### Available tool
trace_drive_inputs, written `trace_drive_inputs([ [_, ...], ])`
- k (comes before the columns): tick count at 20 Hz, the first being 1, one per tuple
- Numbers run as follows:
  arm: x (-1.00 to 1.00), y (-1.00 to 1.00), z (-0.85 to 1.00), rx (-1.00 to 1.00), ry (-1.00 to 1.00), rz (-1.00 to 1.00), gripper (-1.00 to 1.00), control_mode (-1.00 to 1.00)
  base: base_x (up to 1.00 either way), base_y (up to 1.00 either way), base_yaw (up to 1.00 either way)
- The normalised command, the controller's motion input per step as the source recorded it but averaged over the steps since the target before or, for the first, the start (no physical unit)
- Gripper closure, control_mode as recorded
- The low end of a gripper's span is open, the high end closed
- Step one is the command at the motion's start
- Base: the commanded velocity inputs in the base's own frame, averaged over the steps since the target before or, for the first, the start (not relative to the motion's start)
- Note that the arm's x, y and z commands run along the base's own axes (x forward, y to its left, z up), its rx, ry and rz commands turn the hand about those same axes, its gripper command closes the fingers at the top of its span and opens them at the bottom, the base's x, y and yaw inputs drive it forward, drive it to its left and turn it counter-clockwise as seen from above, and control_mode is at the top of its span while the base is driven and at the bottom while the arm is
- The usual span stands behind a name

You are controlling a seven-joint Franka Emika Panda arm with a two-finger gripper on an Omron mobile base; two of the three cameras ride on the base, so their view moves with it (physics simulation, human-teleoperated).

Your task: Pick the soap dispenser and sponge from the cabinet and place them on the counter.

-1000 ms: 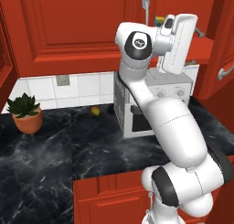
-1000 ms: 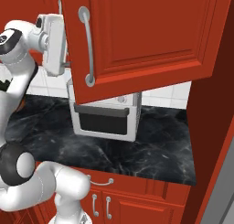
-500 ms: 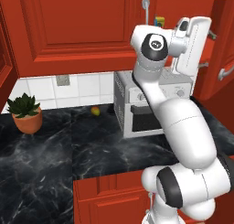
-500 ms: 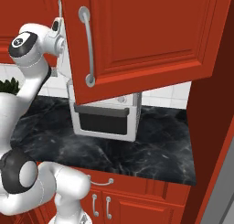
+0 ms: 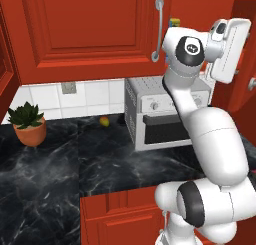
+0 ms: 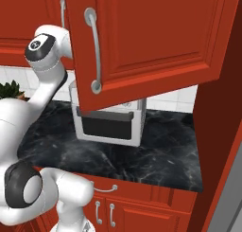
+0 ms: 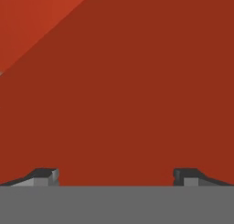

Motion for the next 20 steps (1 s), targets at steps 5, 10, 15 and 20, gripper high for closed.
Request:
trace_drive_inputs([
  [5, -0.24, -0.61, 0.0, 0.0, 0.0, 0.0, -1.0, -1.0, 0.0, 0.0, 0.0],
  [10, -0.3, -0.72, 0.0, 0.0, 0.0, 0.0, -1.0, -1.0, 0.0, 0.0, 0.0],
  [15, -0.28, -0.74, 0.0, 0.0, 0.0, 0.0, -1.0, -1.0, 0.0, 0.0, 0.0],
  [20, -0.08, -0.52, -0.01, 0.0, 0.0, 0.0, -1.0, -1.0, 0.0, 0.0, 0.0],
])
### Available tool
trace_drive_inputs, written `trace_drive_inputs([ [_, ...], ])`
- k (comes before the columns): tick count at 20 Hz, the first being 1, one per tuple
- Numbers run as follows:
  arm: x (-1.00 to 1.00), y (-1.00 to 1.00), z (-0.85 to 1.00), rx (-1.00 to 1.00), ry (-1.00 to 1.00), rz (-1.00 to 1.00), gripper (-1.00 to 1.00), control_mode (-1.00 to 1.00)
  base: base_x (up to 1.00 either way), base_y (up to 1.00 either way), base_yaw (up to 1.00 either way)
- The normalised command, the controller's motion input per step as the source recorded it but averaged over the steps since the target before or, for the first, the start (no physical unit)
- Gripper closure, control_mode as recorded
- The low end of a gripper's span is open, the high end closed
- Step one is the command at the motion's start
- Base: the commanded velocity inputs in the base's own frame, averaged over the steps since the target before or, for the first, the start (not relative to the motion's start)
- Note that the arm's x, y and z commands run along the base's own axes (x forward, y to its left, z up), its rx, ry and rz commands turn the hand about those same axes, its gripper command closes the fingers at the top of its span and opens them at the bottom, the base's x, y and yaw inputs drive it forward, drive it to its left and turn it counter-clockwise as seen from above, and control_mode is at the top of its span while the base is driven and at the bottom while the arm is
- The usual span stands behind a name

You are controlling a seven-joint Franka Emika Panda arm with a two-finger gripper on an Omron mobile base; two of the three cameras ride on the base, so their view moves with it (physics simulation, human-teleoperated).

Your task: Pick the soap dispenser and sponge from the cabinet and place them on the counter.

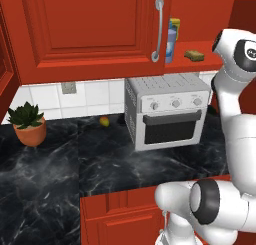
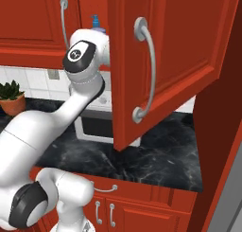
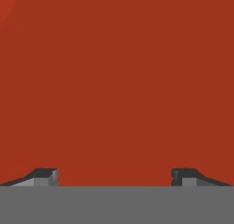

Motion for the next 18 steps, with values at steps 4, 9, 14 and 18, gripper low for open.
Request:
trace_drive_inputs([
  [4, 0.0, -0.36, 0.0, 0.0, 0.0, 0.0, -1.0, -1.0, 0.0, 0.0, 0.0],
  [9, 0.0, -0.13, -0.01, 0.0, 0.0, 0.0, -1.0, -1.0, 0.0, 0.0, 0.0],
  [14, -0.01, -0.01, -0.05, 0.0, 0.0, 0.0, -1.0, -1.0, 0.0, 0.0, 0.0],
  [18, 0.0, -0.14, -0.03, 0.0, 0.0, 0.0, -1.0, -1.0, 0.0, 0.0, 0.0],
])
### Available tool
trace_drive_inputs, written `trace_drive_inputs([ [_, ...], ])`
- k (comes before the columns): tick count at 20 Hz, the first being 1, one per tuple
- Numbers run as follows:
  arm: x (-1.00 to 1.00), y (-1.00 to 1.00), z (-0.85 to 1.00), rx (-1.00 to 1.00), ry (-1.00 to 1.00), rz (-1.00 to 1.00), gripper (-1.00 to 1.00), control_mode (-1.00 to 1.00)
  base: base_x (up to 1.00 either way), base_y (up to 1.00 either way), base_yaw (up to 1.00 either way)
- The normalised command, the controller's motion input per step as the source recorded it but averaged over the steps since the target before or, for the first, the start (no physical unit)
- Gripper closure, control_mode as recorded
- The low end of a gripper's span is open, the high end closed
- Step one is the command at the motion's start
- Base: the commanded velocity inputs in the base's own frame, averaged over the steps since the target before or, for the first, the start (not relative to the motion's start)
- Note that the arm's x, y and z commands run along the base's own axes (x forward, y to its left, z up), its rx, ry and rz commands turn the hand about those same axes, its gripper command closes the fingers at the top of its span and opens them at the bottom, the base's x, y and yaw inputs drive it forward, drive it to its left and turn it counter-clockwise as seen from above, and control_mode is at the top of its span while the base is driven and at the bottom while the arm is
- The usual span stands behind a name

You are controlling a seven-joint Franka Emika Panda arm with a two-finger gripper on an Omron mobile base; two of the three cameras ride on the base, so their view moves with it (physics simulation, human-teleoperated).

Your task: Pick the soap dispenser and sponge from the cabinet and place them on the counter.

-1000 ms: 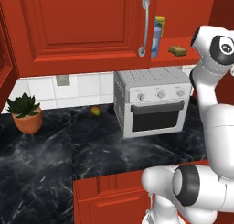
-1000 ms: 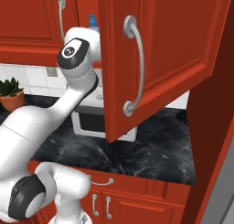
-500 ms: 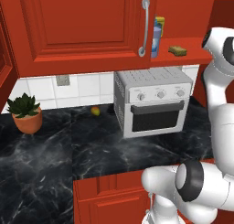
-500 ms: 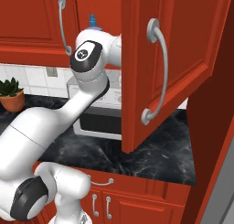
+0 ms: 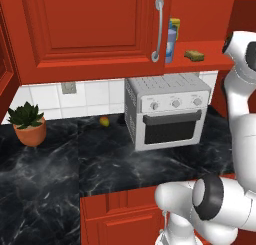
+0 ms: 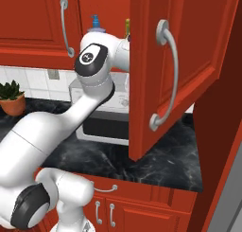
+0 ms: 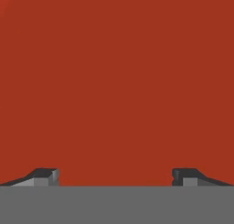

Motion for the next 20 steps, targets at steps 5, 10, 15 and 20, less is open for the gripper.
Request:
trace_drive_inputs([
  [5, 0.0, -0.55, 0.0, 0.02, 0.0, 0.03, -1.0, -1.0, 0.0, 0.0, 0.0],
  [10, 0.0, -0.41, 0.0, 0.03, 0.0, 0.04, -1.0, -1.0, 0.0, 0.0, 0.0],
  [15, -0.07, -0.09, -0.01, 0.0, -0.01, 0.05, -1.0, -1.0, 0.0, 0.0, 0.0],
  [20, -0.07, -0.1, 0.0, 0.0, -0.05, 0.03, -1.0, -1.0, 0.0, 0.0, 0.0],
])
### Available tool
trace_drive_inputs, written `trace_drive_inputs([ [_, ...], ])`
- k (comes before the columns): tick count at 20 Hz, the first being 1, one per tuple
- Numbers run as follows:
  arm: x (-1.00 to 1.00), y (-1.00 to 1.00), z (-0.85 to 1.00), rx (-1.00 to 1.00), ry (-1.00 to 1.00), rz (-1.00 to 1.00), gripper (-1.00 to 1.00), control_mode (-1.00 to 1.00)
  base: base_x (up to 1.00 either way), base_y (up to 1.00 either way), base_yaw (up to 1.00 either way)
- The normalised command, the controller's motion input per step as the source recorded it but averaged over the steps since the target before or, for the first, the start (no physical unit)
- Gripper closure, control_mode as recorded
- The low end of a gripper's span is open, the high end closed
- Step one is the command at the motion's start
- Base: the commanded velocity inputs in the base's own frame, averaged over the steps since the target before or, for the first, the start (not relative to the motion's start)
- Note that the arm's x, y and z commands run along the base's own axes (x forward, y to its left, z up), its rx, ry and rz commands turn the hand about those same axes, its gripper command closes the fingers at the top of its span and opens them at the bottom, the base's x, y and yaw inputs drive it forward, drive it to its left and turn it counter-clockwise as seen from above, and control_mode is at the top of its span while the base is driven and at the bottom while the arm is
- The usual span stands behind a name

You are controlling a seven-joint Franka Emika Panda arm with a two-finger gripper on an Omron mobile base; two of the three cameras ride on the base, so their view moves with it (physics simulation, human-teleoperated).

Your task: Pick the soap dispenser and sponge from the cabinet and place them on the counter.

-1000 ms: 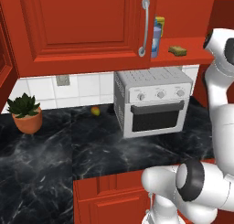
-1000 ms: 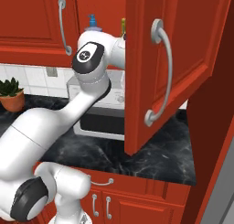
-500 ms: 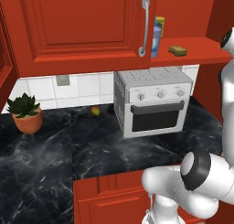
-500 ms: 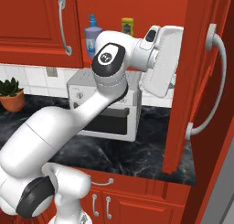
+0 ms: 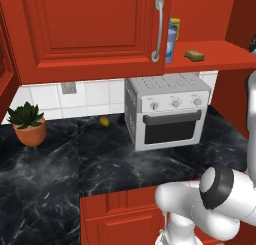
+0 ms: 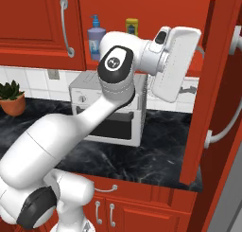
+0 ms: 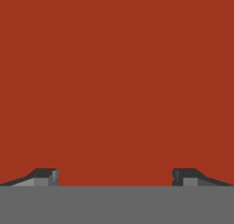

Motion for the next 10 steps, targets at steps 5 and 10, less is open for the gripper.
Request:
trace_drive_inputs([
  [5, -0.06, 0.0, 0.02, 0.15, -0.04, 0.06, -1.0, -1.0, 0.0, 0.0, 0.0],
  [10, -0.13, 0.2, 0.02, 0.11, -0.07, 0.09, -1.0, -1.0, 0.0, 0.0, 0.0],
])
